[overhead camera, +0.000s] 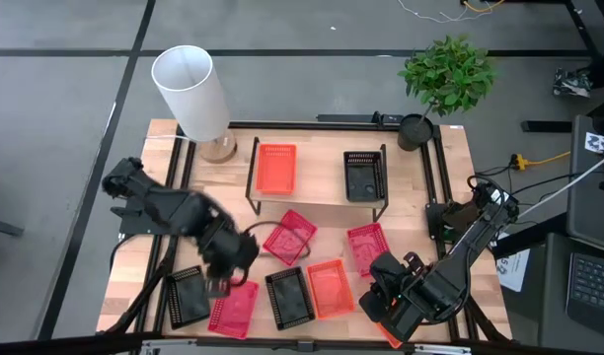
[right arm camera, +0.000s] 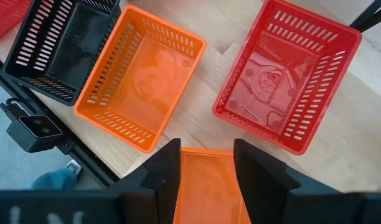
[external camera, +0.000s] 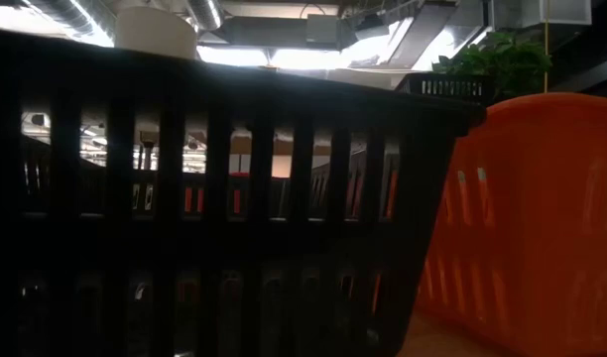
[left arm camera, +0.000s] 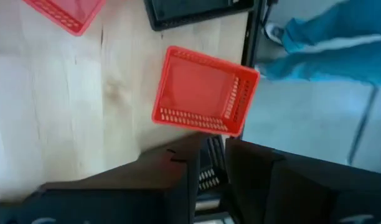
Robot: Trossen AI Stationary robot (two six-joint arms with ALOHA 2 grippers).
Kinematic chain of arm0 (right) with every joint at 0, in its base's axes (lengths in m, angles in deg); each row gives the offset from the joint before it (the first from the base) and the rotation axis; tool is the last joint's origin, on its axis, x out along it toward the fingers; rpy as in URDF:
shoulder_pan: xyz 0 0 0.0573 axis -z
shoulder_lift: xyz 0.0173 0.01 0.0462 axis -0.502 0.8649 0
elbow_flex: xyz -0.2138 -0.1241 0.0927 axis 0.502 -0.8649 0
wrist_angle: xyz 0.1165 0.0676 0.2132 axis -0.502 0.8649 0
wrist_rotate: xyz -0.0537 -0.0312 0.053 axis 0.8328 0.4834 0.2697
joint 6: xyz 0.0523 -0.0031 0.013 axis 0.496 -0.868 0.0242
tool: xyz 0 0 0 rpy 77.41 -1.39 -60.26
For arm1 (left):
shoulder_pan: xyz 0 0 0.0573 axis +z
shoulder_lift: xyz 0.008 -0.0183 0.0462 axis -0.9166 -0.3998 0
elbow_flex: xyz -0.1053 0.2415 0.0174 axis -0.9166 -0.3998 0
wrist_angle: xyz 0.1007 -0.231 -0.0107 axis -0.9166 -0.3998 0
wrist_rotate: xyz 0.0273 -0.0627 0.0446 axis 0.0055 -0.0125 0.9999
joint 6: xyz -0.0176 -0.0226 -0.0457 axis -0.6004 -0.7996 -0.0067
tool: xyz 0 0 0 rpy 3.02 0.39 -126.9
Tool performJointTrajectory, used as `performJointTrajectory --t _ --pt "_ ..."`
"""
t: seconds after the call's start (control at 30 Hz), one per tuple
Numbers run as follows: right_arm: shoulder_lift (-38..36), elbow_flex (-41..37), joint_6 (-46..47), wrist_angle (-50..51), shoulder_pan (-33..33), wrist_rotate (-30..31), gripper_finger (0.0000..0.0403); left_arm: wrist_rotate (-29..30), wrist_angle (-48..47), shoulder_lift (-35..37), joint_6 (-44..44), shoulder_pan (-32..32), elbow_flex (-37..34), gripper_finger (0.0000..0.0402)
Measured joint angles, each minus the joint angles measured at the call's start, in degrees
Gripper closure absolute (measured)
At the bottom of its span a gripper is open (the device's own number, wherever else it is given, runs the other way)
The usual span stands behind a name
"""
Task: Stack baskets on shelf by color
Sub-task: Put the left orange bin on top of the other orange bin on the shelf
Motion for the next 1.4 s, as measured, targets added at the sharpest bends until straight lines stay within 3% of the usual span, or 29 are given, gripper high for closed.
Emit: performJointTrajectory --t 0.47,0.67,0.83,0.93,1.07,1.27,1.4 --pt "0.00 -0.02 -17.99 -3.73 -1.11 0.02 0.0256 26.92 3.63 -0.22 -15.83 -15.82 -0.02 0.0333" --pt "0.00 -0.04 -23.00 -14.23 0.13 0.02 0.0256 33.45 4.48 -0.22 -19.97 -19.65 -0.02 0.0333" --pt "0.43 -0.02 -33.58 -28.06 1.55 0.07 0.0256 37.13 5.42 -0.22 -18.76 -20.88 -0.02 0.0333" --pt "1.77 -0.02 -39.11 -35.92 2.39 -0.04 0.0256 36.86 5.57 -0.22 -19.56 -20.95 -0.02 0.0333" --pt "4.56 -0.02 -42.07 -43.37 3.10 -1.94 0.0256 27.97 5.88 -1.17 -19.31 -20.77 -0.42 0.0333" --pt "8.53 -0.02 -39.17 -44.38 3.02 -6.32 0.0256 15.07 6.06 -3.98 -27.75 -23.17 -5.28 0.0333" --pt "10.72 -0.02 -38.79 -44.44 3.04 -8.08 0.0256 12.47 10.24 -4.74 -33.24 -27.03 -10.19 0.0333"
